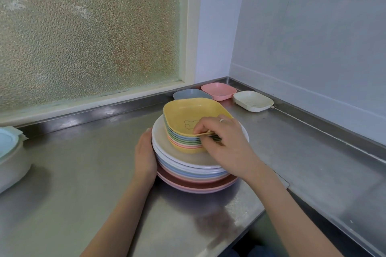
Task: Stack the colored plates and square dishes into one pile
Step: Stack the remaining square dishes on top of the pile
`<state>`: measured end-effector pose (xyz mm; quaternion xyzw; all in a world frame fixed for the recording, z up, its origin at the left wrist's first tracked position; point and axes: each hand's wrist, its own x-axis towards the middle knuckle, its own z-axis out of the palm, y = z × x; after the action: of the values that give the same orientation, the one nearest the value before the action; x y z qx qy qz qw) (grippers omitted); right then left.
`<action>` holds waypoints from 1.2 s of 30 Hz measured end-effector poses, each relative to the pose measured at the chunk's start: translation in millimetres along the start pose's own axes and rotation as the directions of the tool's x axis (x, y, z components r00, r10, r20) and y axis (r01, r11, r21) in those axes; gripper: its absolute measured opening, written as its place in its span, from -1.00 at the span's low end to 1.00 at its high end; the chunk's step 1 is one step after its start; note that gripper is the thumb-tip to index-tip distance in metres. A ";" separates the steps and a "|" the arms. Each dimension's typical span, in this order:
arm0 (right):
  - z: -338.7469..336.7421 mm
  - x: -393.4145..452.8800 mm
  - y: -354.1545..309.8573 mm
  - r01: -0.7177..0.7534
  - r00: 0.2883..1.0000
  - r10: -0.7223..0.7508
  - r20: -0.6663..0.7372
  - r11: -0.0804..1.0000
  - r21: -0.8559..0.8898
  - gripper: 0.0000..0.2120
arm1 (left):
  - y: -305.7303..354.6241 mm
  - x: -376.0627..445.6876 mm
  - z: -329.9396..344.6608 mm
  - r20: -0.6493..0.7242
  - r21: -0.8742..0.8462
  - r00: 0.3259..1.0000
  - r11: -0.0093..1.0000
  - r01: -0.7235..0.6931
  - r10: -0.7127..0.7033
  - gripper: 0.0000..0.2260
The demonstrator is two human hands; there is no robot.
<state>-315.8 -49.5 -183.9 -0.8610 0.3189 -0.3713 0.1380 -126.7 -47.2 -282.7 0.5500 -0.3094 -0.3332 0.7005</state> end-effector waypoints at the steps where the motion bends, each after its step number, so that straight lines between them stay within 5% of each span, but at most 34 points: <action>1: 0.1 0.8 -0.5 -0.001 1.000 0.001 0.011 1.000 -0.005 -0.85 | 0.1 0.1 -0.3 0.007 0.004 1.000 1.000 -0.007 0.007 -0.61; 6: 1.7 0.9 4.3 0.036 0.999 -0.034 -0.029 0.997 0.065 -0.90 | 1.4 -1.4 -0.3 0.018 0.009 1.000 1.000 -0.007 0.007 -0.62; 10: -3.8 10.8 31.8 0.036 0.941 0.033 -0.337 0.980 0.196 -0.83 | 2.3 -2.0 0.3 -0.003 0.016 1.000 1.000 0.015 -0.015 -0.57; 13: -10.7 36.1 75.5 -0.099 0.866 0.198 -0.459 0.968 0.231 -0.86 | 3.1 -3.0 0.6 -0.005 0.019 1.000 1.000 0.020 -0.020 -0.60; 20: -5.6 85.6 193.0 -0.576 0.810 0.541 -0.226 0.807 -0.131 -0.62 | -1.0 1.8 -0.2 -0.002 0.020 1.000 1.000 0.018 -0.018 -0.62; 25: 17.0 81.3 229.9 -0.594 0.779 0.623 -0.074 0.693 -0.408 -0.48 | -3.9 2.4 -0.3 -0.005 -0.009 0.999 0.999 0.042 -0.042 -0.66; 30: 33.0 76.1 236.6 -0.574 0.811 0.555 -0.184 0.698 -0.429 -0.46 | -5.7 7.2 -2.9 0.032 -0.014 0.996 0.997 0.081 -0.080 -0.65; 36: 33.2 79.6 248.2 -0.666 0.728 0.640 -0.244 0.578 -0.472 -0.47 | -2.6 4.6 -1.7 0.017 0.007 0.999 0.999 0.040 -0.040 -0.72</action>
<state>-361.2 -289.6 -280.6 -0.6766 0.7053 -0.2111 0.0148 -123.0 -50.4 -285.3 0.5557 -0.3054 -0.3509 0.6891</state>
